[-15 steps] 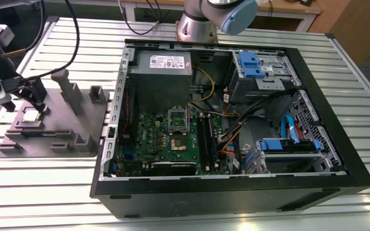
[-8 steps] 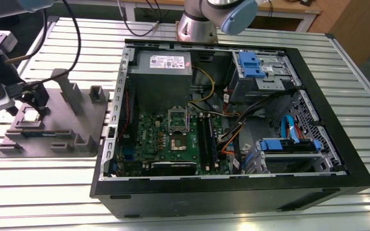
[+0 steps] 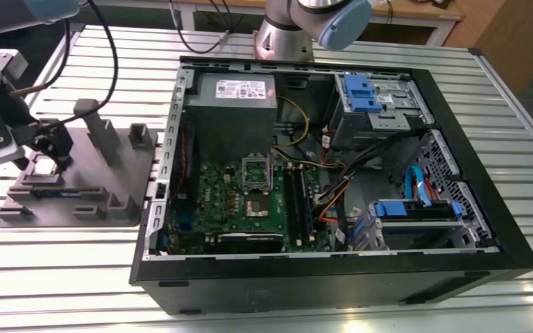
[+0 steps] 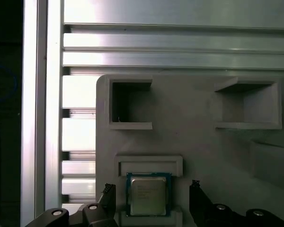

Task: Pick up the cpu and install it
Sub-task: 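Pick up the cpu and move it towards the insertion slot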

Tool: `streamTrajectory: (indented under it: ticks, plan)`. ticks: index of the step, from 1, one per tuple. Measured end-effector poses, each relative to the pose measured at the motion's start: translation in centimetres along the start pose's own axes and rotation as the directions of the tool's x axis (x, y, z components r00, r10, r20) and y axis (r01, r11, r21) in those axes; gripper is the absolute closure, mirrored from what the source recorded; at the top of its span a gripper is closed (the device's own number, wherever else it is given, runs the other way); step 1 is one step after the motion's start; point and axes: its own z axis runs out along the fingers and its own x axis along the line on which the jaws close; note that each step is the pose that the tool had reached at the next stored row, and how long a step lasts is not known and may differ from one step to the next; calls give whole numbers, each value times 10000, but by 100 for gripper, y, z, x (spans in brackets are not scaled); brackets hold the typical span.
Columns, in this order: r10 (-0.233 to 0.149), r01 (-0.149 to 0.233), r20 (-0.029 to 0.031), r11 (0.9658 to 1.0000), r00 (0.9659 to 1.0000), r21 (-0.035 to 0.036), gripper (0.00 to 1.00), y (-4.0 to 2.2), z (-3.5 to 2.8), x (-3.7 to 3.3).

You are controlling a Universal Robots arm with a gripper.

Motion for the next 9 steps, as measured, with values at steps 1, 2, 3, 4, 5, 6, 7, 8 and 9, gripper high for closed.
streamTrajectory:
  ticks: [1,2,3,4,5,6,7,8,9]
  plan:
    - [0,0,1,10000,10000,1,28,0,8,0]
    - [1,-1,0,10000,10000,1,28,0,16,2]
    - [1,-1,-2,10000,10000,2,28,0,22,3]
    - [1,-1,-2,10000,10000,2,28,-1,28,5]
    - [1,-1,-1,10000,10000,2,28,-1,35,6]
    - [1,-1,-1,10000,10000,2,28,-1,40,8]
    - [1,-1,0,10000,10000,1,28,-1,46,9]
    - [1,-1,0,10000,10000,1,28,-1,50,9]
    - [1,-1,-1,10000,10000,0,28,-1,54,10]
